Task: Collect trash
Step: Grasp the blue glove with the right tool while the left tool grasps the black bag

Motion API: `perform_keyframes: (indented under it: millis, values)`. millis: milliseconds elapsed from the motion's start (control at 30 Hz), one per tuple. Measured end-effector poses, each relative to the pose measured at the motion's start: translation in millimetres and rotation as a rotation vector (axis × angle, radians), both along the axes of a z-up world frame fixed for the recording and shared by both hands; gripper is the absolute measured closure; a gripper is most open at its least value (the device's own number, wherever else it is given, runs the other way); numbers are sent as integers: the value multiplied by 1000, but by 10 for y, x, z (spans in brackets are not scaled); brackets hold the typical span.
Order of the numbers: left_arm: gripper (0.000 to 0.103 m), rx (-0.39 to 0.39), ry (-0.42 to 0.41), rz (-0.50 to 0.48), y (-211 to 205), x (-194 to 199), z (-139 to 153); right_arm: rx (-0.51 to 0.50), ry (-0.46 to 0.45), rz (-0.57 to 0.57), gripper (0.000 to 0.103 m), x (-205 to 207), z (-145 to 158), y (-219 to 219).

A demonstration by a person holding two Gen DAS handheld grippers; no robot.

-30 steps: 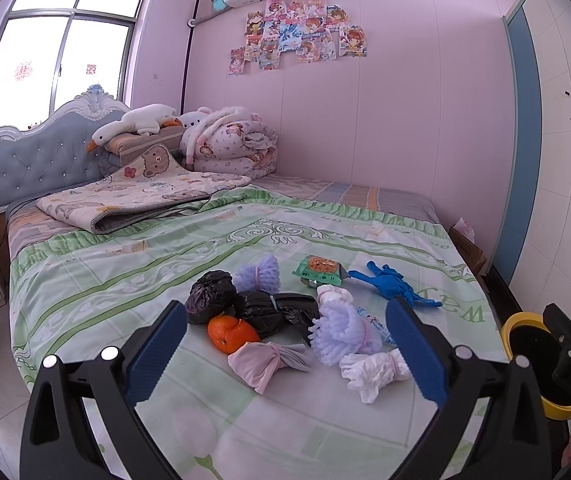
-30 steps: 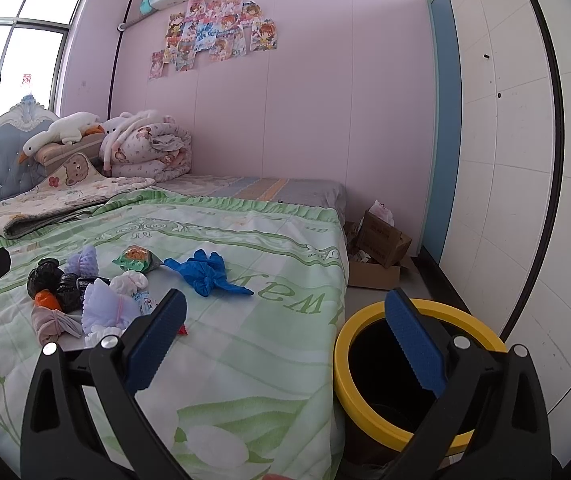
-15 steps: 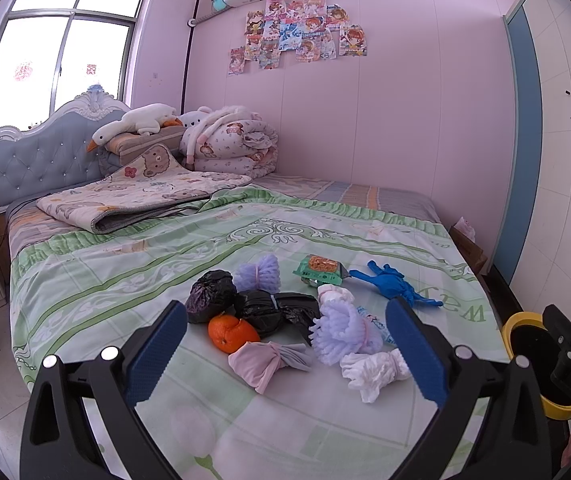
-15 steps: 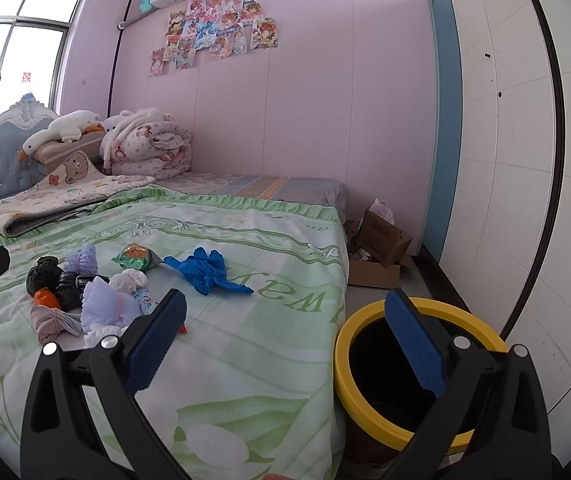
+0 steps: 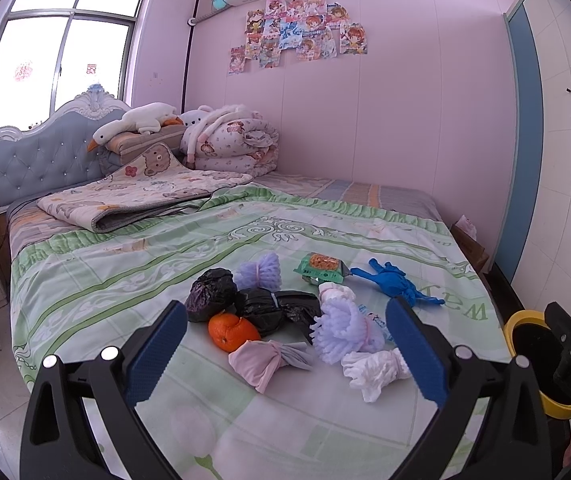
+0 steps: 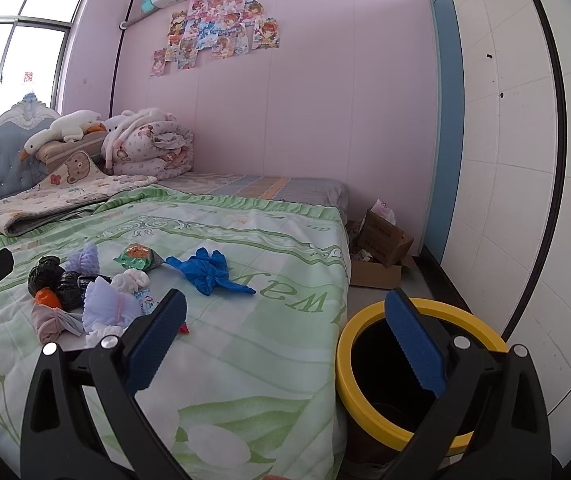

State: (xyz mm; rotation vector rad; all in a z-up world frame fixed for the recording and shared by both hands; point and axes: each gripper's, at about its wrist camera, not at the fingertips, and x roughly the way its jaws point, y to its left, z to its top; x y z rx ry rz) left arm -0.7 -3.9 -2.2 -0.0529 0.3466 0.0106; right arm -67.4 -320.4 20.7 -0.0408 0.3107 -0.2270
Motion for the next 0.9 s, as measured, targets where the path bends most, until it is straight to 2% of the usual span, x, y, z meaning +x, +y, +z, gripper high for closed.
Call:
perform_keyframes:
  millis: [433, 700, 900]
  values:
    - [7, 15, 13, 49, 11, 93, -75, 9, 21, 24, 8, 48, 43, 0]
    - [7, 87, 19, 100, -36, 221, -113, -39, 3, 29, 8, 135, 189, 38]
    - [7, 117, 56, 138, 23, 391, -95, -56, 36, 72, 8, 396, 300, 80]
